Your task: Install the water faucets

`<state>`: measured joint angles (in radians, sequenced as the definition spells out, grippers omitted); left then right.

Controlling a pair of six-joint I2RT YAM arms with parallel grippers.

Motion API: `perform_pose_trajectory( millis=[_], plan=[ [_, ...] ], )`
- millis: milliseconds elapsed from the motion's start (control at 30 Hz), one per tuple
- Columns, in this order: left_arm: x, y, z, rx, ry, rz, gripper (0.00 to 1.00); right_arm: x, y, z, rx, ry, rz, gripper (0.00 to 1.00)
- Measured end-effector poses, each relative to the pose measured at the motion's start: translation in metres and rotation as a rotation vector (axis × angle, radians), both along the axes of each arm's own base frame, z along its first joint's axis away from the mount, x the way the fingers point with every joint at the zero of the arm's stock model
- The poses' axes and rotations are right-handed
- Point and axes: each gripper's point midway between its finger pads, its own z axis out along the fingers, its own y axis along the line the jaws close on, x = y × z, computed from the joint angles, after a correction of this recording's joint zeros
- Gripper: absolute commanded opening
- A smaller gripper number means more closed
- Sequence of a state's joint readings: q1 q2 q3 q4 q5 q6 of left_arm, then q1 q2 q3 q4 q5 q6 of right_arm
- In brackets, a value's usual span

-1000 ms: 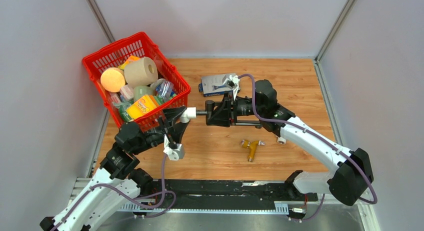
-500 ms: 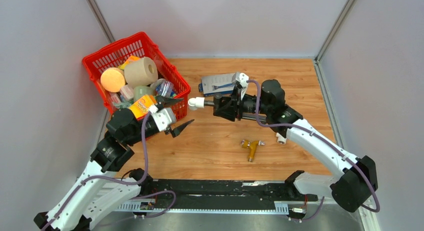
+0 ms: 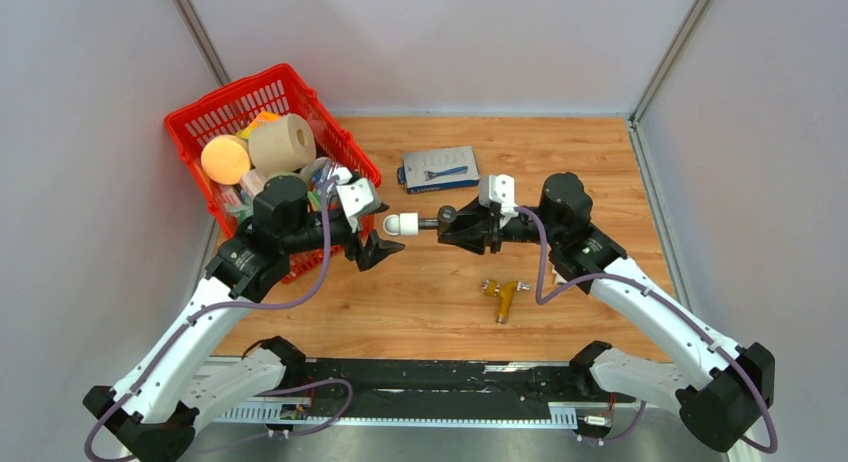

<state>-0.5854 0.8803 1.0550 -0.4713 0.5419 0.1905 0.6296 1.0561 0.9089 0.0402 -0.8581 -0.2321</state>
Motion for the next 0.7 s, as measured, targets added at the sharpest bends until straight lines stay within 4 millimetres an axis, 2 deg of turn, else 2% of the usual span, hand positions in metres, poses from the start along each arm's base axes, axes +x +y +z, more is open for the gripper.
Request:
perform_pose_trajectory(
  millis=[300,500,567,667,700],
  plan=[
    [-0.02,-0.01,0.005,0.01,-0.111,-0.189,0.82,-0.012,-0.002,0.005,0.009,-0.079,0.063,0.0],
    [-0.027,-0.015,0.01,0.002,-0.18,-0.273,0.68,-0.014,-0.002,0.004,0.008,-0.086,0.074,0.0],
    [-0.027,-0.017,0.013,-0.007,-0.203,-0.287,0.59,-0.014,-0.002,0.004,0.008,-0.086,0.075,0.0],
    [-0.026,-0.018,0.013,-0.009,-0.22,-0.293,0.33,-0.014,-0.002,0.004,0.008,-0.086,0.075,0.0],
    [-0.027,-0.019,0.012,-0.009,-0.222,-0.302,0.14,-0.013,-0.002,0.004,0.008,-0.086,0.073,0.0]
  ],
)
